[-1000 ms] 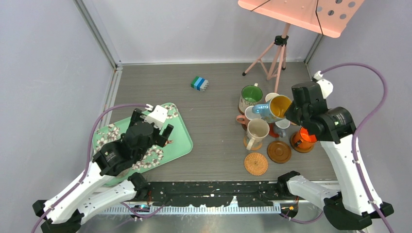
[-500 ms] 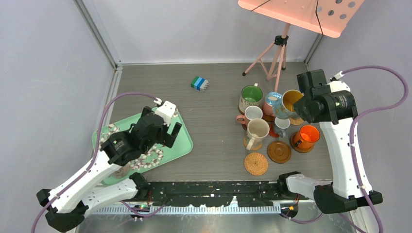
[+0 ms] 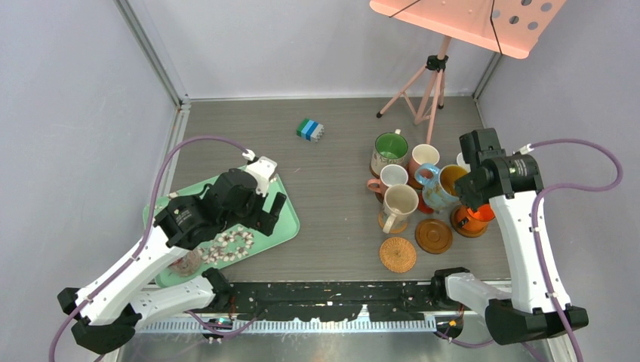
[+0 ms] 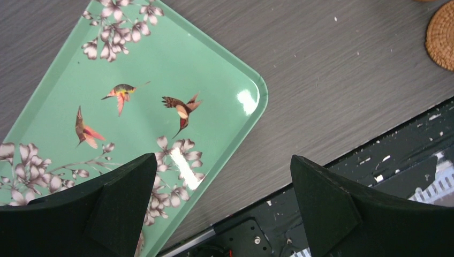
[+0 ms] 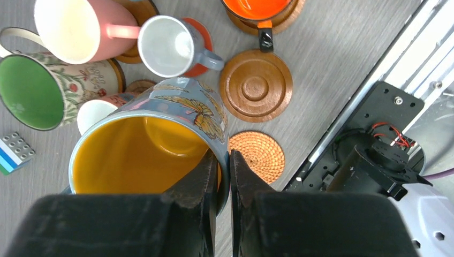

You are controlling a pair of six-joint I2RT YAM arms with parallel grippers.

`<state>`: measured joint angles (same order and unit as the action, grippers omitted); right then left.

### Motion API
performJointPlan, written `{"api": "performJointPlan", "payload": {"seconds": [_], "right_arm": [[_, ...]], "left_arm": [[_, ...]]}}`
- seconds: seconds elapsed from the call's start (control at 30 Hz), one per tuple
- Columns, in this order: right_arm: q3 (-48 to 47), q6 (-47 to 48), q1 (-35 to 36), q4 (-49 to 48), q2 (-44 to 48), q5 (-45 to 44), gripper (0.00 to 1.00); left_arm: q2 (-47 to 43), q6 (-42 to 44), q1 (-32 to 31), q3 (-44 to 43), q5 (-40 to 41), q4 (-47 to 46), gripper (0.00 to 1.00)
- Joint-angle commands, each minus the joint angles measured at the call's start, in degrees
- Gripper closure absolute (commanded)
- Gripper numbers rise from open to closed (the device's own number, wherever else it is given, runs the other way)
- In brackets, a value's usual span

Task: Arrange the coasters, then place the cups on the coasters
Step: Place the cup on the coaster.

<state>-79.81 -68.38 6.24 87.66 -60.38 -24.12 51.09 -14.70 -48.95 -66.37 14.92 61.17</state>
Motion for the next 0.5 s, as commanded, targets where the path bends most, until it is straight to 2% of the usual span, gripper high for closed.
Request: {"api": "performJointPlan", "payload": {"seconds": [0.0, 0.13, 0.47], "right_arm": [[5.4, -7.0, -0.4, -5.5, 7.5, 1.0, 0.95], [10.1, -9.4, -0.4, -6.4, 11.5, 0.3, 0.95], [13.0, -11.5, -0.4, -6.2, 11.2, -2.2, 0.95]], "left_arm": [[-0.5, 0.5, 0.1, -1.8, -3.0, 2.9, 0.01], [-1.2, 1.7, 0.1, -2.4, -2.1, 3.5, 0.0], [-2.3, 2.5, 0.1, -3.0, -1.8, 5.5, 0.0]]}}
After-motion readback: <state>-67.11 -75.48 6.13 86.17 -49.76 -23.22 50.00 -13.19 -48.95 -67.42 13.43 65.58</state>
